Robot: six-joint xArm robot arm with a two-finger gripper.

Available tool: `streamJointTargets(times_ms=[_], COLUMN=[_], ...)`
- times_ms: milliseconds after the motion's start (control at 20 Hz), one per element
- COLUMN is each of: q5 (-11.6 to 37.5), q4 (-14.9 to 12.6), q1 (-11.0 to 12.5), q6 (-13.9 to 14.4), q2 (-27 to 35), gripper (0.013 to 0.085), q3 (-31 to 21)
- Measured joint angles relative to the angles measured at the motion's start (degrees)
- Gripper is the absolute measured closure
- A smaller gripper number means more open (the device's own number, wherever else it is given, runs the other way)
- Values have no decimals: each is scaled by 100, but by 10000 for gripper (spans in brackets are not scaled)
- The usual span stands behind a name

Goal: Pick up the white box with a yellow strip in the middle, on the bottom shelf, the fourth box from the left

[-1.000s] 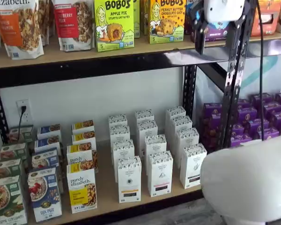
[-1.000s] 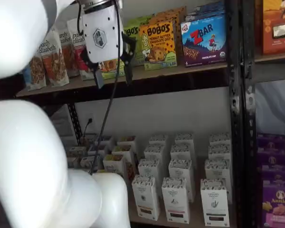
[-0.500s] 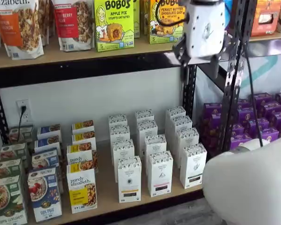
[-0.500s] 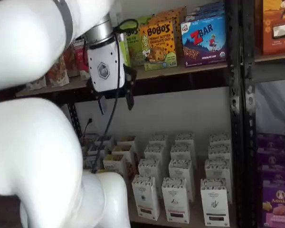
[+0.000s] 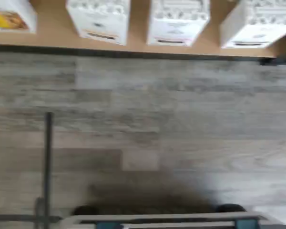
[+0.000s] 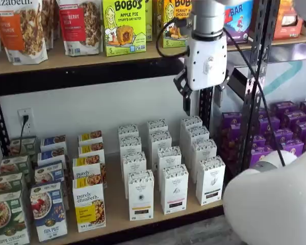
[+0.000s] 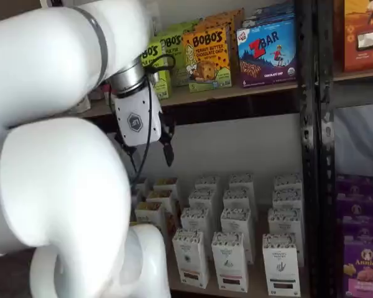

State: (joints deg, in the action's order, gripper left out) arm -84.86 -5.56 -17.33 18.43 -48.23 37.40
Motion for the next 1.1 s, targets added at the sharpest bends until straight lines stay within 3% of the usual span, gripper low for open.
streamJointTargets(times_ms=[300,550,750,900,1100], q5=[481,1339,2027,2557,3191], q4=[91,520,505,311,221], q1=[-292,-445,-634,-835,-906], q6=[331,413,615,919,1067], q2=[471,811,1132,1560,2180], gripper=[130,130,130,130,130], q3=[-297,-624,-802,-854,-857])
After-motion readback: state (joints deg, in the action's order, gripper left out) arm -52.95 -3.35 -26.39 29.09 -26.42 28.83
